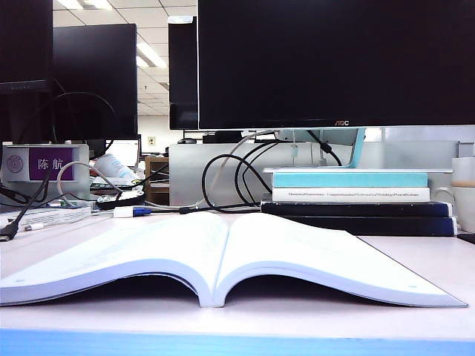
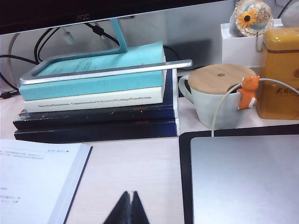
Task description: Close the book.
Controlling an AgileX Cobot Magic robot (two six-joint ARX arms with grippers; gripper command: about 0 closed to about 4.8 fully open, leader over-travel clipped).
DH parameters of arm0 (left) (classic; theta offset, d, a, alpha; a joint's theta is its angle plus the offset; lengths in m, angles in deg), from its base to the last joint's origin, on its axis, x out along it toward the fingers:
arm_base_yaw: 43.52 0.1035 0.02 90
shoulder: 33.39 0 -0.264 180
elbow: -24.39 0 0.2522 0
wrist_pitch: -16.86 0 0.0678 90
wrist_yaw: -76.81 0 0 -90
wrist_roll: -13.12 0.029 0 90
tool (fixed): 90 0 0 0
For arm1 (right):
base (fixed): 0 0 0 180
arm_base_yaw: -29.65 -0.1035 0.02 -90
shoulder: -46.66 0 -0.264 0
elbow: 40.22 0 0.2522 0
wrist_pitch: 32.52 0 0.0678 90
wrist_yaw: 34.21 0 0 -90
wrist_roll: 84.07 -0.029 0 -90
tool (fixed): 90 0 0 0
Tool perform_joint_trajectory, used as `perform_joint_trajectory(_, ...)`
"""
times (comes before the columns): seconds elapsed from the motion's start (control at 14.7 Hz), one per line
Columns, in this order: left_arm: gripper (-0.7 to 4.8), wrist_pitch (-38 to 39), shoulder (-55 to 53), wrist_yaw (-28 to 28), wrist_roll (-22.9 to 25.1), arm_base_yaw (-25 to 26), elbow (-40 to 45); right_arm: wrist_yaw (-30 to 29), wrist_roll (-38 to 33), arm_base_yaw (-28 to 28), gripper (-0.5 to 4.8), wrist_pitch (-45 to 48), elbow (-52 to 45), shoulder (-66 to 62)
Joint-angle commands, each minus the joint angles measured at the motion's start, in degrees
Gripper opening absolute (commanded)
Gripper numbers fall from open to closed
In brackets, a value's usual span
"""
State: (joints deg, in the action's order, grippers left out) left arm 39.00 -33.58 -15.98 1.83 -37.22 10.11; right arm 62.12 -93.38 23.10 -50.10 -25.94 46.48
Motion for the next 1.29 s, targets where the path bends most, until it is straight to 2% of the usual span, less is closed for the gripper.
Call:
perform_joint_trajectory(0.07,-0.04,-1.92,0.15,-3.1,-0.85,0.0,-0.31,0.24,-1.27,0.02,-0.01,1.33,0.2,0.09)
perform_joint_trajectory(0.14,-0.04,-2.1,0.15,-5.73,-1.36,0.0,-0.9,0.22,-1.64,0.02,-0.01,1.75,0.31,0.09)
perform_joint_trajectory(0.27,-0.05,-1.2,0.13,-6.27,-2.67,0.0,-3.54,0.04,-6.25,-0.04,-0.01,1.92,1.97,0.09)
perform_joint_trajectory(0.54,-0.05,0.83,-2.27,-7.56,-2.67,0.0,-7.89,0.42,-6.14,-0.04,-0.02,0.81,5.68,-0.83)
perform_joint_trajectory(0.68,-0.05,0.74,-6.58,-7.63,-2.27,0.0,-10.78,0.42,-6.16,-0.04,-0.02,1.09,7.45,-2.95)
perform_joint_trajectory(0.75,-0.05,0.79,-12.59,-8.24,0.0,0.0,-14.64,0.39,-6.16,-0.04,-0.02,1.01,9.88,-6.34)
perform_joint_trajectory(0.81,-0.05,0.79,-19.76,-10.93,1.84,-0.02,-19.58,0.17,-6.12,-0.07,-0.02,0.85,13.31,-11.04)
perform_joint_trajectory(0.95,-0.05,0.98,-26.47,-13.99,3.61,-0.04,-25.03,-0.24,-5.6,-0.22,-0.02,0.59,16.9,-15.82)
perform_joint_trajectory(1.09,-0.05,1.49,-31.76,-17.31,3.85,-0.24,-30.38,-3.48,-5.22,-0.37,-0.02,0.31,20.9,-21.2)
perform_joint_trajectory(1.15,-0.05,4.31,-34.91,-18.6,3.98,-1.99,-35.85,-7.45,-4.72,-0.35,-0.02,-1.11,24.63,-25.81)
perform_joint_trajectory(1.29,-0.05,7.72,-35.74,-16.13,5.25,-4.92,-39.65,-10.47,-3.19,-0.35,-0.02,-2.45,27.36,-29.77)
